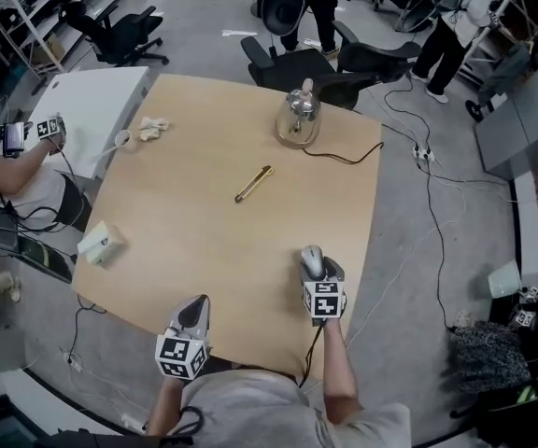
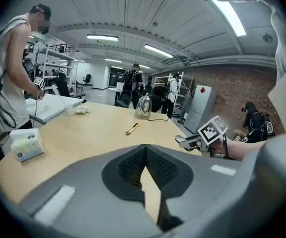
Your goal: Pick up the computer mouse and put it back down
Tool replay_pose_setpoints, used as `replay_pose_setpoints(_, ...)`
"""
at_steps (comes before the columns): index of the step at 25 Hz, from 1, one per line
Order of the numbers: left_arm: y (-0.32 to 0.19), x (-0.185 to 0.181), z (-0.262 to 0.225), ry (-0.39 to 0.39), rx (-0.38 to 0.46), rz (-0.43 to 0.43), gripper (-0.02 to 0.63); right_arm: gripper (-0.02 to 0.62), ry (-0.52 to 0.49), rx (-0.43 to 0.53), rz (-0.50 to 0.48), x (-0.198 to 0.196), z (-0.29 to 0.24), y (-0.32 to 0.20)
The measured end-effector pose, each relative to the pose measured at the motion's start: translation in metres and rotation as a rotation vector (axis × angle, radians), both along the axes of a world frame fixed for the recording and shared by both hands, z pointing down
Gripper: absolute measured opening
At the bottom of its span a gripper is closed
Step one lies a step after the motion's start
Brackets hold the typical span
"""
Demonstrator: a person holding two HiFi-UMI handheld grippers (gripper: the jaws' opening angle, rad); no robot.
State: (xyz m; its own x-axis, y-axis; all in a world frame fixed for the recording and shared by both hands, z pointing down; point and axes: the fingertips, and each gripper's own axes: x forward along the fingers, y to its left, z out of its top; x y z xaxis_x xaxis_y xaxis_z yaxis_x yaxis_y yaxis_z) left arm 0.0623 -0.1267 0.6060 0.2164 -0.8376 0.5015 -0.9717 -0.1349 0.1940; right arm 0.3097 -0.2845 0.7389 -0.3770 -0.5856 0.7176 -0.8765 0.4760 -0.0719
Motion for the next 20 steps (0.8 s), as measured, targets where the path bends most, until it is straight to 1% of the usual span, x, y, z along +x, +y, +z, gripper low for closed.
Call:
replay_pose_setpoints(6,-0.005,-0.002,0.005,-0.005,-0.018,-0.011,0.020,0.293,0.020,-0.025,-0.014,-0.003,0.023,-0.018)
replay_pose_setpoints(11,-0.005,-0.005,0.010,-0.005,-0.034,-0.015,0.020,0.295,0.062,-0.045,-0.046,-0.009,0.039,-0.023)
replay_pose_setpoints(20,-0.006,-0.008,0.012,-0.009,-0.052,-0.029,0.020,0.295,0.068,-0.083,-0.053,-0.010,0.056,-0.029)
